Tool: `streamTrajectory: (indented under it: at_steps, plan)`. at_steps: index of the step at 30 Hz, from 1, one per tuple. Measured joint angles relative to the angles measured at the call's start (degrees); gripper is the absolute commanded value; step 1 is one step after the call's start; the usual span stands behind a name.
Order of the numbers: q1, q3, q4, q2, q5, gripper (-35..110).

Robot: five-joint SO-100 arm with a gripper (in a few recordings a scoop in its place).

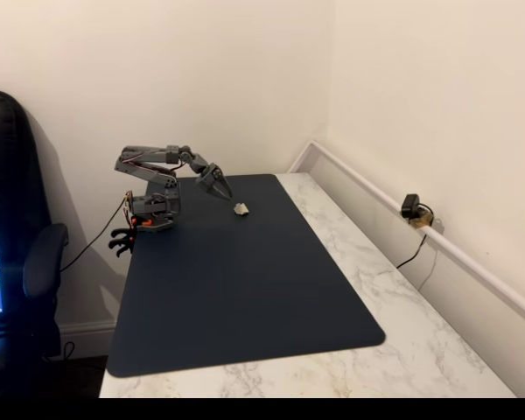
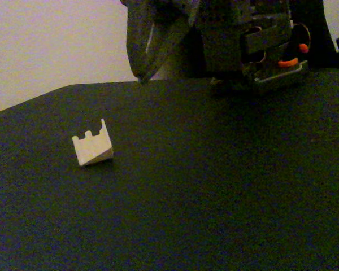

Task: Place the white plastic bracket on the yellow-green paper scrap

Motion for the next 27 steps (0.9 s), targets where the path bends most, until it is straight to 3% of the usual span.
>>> streamTrajectory:
  at_steps: [11,27]
  plan:
    - [0.0,10.6,4.9,24.1,-0.6,0]
    - [0.2,10.7,10.1,26.2,-4.7,0]
